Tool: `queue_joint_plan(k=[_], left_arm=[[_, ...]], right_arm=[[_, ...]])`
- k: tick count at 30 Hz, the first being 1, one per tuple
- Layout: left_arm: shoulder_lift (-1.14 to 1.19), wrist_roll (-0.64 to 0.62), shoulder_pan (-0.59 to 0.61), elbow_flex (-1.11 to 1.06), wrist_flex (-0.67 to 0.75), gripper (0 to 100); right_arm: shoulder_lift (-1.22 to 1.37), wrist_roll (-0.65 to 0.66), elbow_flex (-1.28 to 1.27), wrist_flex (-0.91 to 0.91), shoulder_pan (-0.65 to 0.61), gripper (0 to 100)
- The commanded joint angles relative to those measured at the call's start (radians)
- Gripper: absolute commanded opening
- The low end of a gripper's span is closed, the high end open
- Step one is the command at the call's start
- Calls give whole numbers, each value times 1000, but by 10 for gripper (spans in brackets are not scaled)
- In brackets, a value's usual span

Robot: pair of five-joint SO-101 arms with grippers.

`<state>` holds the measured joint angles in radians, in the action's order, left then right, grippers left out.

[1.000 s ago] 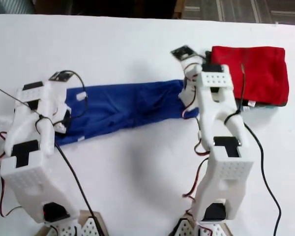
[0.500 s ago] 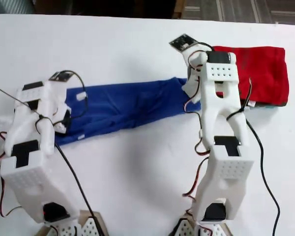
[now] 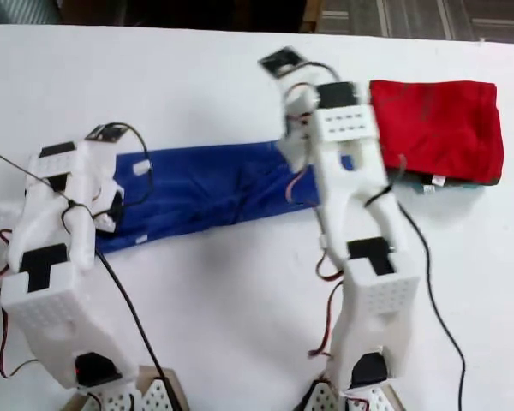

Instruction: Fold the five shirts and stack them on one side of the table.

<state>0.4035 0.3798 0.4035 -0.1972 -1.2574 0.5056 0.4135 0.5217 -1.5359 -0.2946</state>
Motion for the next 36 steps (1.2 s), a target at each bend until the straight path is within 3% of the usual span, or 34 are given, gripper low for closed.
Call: queue_joint_plan(k=[1, 10, 18, 28, 36], left_arm=[[-2, -11, 35, -2, 52, 27], [-2, -11, 35, -2, 52, 27], [-2, -11, 35, -2, 52, 27], [-2, -11, 35, -2, 52, 27], [-2, -11, 35, -2, 52, 27]], right_arm=[[61, -17, 46, -7, -61, 50], [251, -18, 193, 113, -124, 19], [403, -18, 344, 96, -119, 19], [268, -17, 548, -188, -99, 19], [219, -11, 463, -228, 64, 19]])
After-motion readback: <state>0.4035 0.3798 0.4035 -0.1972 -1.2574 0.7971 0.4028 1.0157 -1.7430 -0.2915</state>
